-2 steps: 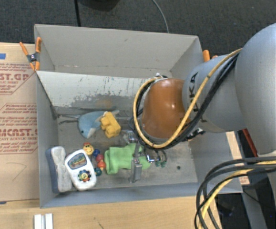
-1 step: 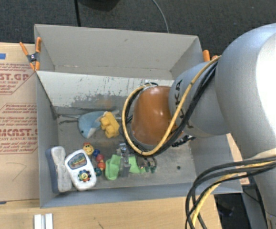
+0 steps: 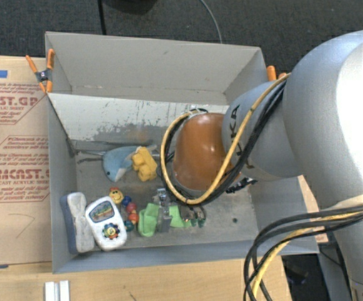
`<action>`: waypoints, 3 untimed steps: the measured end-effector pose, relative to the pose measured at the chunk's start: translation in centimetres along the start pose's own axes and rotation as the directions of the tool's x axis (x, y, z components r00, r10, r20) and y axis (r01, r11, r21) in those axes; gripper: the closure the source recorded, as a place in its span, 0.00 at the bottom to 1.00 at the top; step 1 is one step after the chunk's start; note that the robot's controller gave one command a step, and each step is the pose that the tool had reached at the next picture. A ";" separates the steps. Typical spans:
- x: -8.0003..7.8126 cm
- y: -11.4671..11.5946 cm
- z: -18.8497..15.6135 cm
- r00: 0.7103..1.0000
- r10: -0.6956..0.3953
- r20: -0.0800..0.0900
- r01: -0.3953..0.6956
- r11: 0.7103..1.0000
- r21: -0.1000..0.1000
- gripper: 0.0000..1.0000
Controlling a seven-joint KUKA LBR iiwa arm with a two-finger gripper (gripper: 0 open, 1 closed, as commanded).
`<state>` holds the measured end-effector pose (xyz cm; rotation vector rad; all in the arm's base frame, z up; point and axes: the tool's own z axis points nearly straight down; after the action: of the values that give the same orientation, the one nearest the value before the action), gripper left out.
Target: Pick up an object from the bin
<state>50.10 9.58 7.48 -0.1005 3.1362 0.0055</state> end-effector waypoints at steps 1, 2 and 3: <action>-0.3 0.8 -13.1 1.000 -0.029 0.002 0.029 1.000 0.000 1.00; -0.3 0.8 -13.1 1.000 -0.029 0.002 0.029 1.000 -0.001 0.00; -0.3 0.8 -13.1 1.000 -0.029 0.002 0.029 1.000 -0.001 0.00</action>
Offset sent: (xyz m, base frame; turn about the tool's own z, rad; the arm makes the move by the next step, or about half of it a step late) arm 0.0000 0.0000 0.0000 0.0000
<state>50.30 10.34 20.58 -0.1461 3.1328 0.0069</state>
